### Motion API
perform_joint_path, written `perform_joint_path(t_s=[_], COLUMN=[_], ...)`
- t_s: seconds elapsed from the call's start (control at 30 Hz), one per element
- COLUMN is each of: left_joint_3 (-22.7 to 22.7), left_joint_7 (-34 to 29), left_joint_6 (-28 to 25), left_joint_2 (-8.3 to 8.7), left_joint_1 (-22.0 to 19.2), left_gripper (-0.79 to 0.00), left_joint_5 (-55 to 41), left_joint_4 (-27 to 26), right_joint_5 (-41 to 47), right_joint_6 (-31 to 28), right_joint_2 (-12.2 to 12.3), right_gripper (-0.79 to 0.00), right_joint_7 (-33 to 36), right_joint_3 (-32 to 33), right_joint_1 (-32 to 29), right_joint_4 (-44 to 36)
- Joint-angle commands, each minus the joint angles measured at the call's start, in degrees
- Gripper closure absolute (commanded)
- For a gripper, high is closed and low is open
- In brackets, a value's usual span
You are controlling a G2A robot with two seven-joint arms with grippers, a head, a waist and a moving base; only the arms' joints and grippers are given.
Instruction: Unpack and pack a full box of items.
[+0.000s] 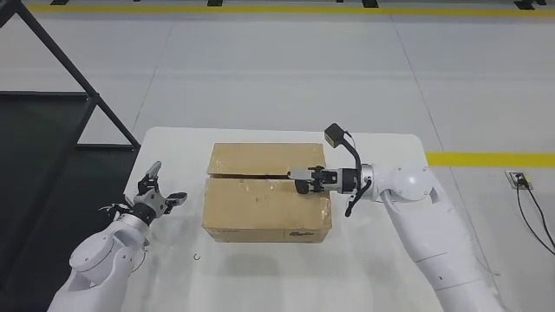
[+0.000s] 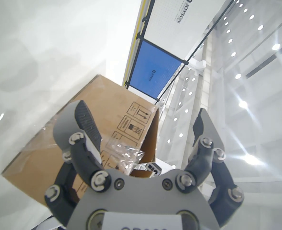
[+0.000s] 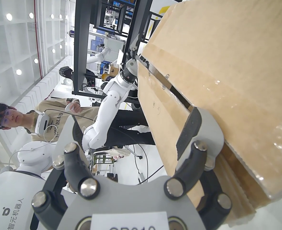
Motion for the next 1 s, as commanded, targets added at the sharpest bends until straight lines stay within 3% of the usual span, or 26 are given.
perform_joint_path(t_s=[0.0,0.1,0.37,0.63,0.97], left_joint_3=[-0.3,-0.2,-2.4,1.8,6.4], left_joint_7=[1.3,-1.2,-18.5,-18.3,-10.1], left_joint_6=[-1.5,-0.3,5.1,9.7,11.5], left_joint_2=[-0.24,-0.10,1.63,1.08,-0.78], left_joint_1=[0.2,1.1,3.0,-2.7,-9.7], left_gripper=[-0.785,-0.785,-0.785,-0.785,-0.785], left_joint_5=[-1.2,0.2,7.2,7.5,3.0], left_joint_4=[-0.6,-2.0,-0.1,4.4,11.1], right_joint_5=[0.1,0.2,0.7,1.1,1.0], right_joint_6=[0.0,-0.1,0.0,0.1,0.6], right_joint_2=[0.1,0.2,0.7,0.9,1.4], right_gripper=[-0.785,-0.785,-0.785,-0.785,-0.785], right_joint_7=[-0.1,-0.1,-0.1,0.0,-0.4], right_joint_3=[-0.2,-0.5,-0.8,-1.9,-2.7], right_joint_1=[0.0,0.0,-0.2,0.3,0.2], right_joint_4=[0.0,0.0,-0.1,0.0,-1.1])
